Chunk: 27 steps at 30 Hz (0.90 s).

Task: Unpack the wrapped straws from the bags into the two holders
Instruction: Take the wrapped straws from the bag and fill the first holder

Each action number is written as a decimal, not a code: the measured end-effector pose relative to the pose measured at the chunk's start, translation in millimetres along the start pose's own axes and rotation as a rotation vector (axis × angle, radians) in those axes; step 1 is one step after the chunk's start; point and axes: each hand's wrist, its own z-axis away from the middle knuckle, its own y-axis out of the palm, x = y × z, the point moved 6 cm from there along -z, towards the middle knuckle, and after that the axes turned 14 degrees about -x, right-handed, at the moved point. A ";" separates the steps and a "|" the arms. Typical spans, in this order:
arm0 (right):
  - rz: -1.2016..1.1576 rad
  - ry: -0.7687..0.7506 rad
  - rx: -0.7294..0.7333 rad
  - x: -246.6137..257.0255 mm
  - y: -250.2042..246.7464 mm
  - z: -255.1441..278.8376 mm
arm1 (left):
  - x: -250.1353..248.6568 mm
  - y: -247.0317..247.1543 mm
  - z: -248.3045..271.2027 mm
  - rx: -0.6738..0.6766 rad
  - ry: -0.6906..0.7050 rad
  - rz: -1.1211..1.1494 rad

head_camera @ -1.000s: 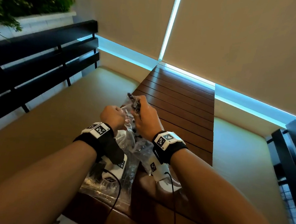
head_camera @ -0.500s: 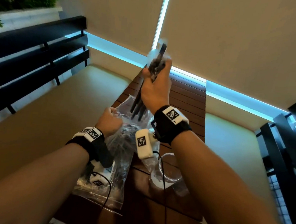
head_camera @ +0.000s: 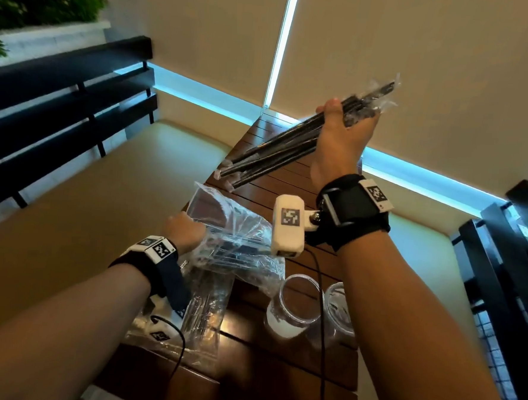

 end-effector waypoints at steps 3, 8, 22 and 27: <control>-0.086 0.012 -0.036 12.6 -12.2 -11.3 | -0.3 -0.3 7.3 0.045 -0.011 0.009; 0.001 0.000 -0.067 8.4 -37.6 -17.8 | -26.0 -36.1 23.9 -0.305 0.115 0.055; 0.065 0.041 0.015 -4.1 -79.6 11.4 | -129.3 -6.2 99.9 0.526 -0.400 1.004; 0.067 0.041 0.150 4.5 -85.9 37.7 | -131.1 -1.3 92.8 0.556 -0.404 0.926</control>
